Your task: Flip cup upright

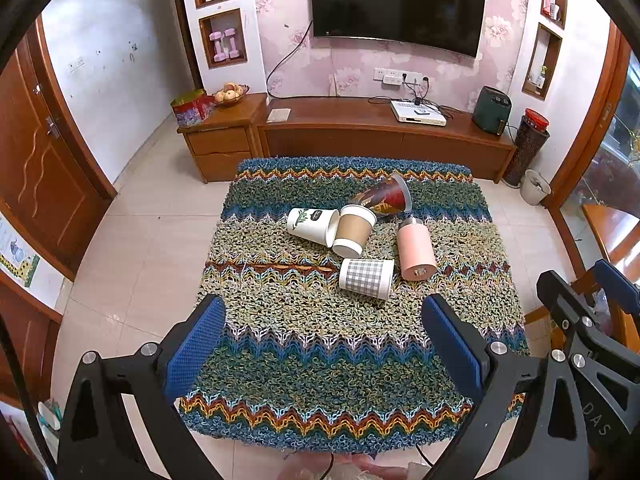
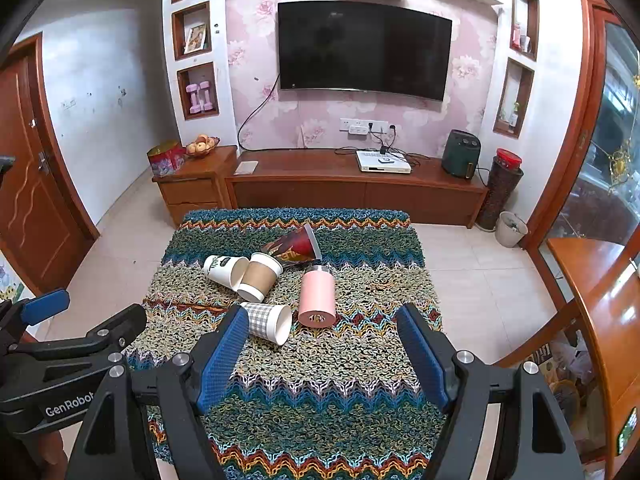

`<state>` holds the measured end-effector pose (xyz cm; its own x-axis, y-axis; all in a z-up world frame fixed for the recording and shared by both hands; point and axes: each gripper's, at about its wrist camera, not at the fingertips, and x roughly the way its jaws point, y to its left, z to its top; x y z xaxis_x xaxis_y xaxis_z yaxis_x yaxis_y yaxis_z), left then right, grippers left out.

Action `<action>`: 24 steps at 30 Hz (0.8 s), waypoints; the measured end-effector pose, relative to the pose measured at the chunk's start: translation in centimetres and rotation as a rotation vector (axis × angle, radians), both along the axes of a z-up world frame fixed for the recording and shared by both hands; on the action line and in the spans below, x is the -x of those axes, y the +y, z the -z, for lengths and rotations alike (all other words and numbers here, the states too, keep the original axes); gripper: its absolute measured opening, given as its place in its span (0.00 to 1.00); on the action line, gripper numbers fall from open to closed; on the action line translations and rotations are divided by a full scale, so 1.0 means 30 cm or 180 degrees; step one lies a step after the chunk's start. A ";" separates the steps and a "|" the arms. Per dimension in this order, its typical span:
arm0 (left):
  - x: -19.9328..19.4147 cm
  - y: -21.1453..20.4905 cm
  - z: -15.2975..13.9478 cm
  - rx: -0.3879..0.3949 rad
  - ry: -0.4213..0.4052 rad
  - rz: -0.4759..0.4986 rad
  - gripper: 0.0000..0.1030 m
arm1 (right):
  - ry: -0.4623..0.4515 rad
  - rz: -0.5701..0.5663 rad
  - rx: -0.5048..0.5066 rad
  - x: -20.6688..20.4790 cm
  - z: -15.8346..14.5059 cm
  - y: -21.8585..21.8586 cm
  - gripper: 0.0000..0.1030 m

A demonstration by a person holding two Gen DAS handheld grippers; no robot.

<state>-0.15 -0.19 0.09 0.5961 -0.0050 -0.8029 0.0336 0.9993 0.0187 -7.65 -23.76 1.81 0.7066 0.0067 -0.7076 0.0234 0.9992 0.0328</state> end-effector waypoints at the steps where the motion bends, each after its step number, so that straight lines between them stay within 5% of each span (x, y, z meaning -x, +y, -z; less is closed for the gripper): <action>1: 0.000 0.004 -0.001 0.0002 0.0000 0.0000 0.96 | 0.0001 0.0001 0.0006 0.000 0.000 0.004 0.75; 24: -0.003 0.011 -0.016 0.0013 -0.0026 -0.0025 0.96 | 0.0028 -0.0015 -0.0006 -0.001 0.015 0.010 0.75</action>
